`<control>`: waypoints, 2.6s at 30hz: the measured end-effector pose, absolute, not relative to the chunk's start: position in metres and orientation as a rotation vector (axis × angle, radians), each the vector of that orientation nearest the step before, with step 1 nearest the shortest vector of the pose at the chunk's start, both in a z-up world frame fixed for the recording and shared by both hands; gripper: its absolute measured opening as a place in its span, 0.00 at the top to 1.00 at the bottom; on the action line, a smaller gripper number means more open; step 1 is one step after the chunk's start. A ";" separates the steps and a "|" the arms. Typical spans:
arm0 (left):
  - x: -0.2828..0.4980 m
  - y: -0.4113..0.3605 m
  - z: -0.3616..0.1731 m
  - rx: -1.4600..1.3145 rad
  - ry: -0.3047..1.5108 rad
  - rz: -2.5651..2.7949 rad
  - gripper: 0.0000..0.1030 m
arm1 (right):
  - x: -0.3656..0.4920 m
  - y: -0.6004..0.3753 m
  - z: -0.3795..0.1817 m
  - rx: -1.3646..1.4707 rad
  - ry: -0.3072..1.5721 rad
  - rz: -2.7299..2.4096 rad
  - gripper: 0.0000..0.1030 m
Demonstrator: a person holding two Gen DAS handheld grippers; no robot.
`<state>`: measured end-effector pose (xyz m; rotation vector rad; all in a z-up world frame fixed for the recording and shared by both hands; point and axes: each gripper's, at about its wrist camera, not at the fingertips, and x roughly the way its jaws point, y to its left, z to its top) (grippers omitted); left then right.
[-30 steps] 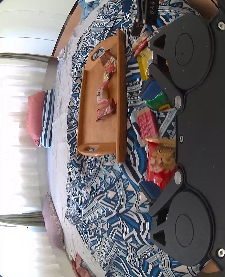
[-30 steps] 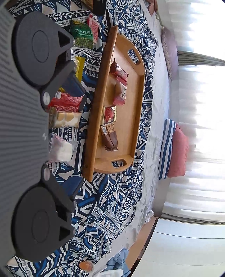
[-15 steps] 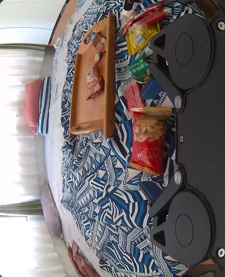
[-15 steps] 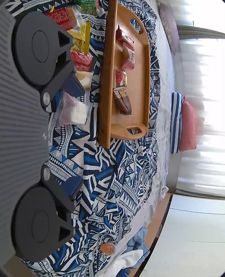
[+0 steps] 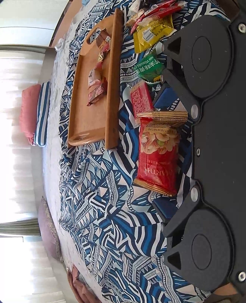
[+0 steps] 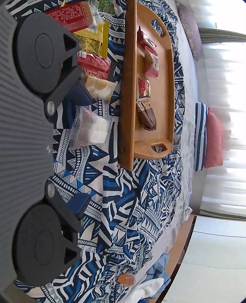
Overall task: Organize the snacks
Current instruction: 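Grasp the red nut bag with left tool while right tool grasps the clear plastic packet, then carry the red nut bag and clear packet onto the wooden tray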
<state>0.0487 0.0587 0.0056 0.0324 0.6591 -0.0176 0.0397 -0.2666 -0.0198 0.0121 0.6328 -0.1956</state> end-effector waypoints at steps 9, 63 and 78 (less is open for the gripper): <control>0.054 0.057 -0.003 0.019 0.671 -0.011 0.02 | 0.040 -0.273 -0.026 0.058 0.629 -0.171 0.00; 0.086 0.033 0.069 -0.016 0.571 -0.116 0.33 | 0.056 -0.277 0.037 0.109 0.563 -0.154 0.63; 0.171 -0.012 0.053 0.085 0.627 -0.053 0.33 | 0.132 -0.297 0.047 0.155 0.611 -0.164 0.63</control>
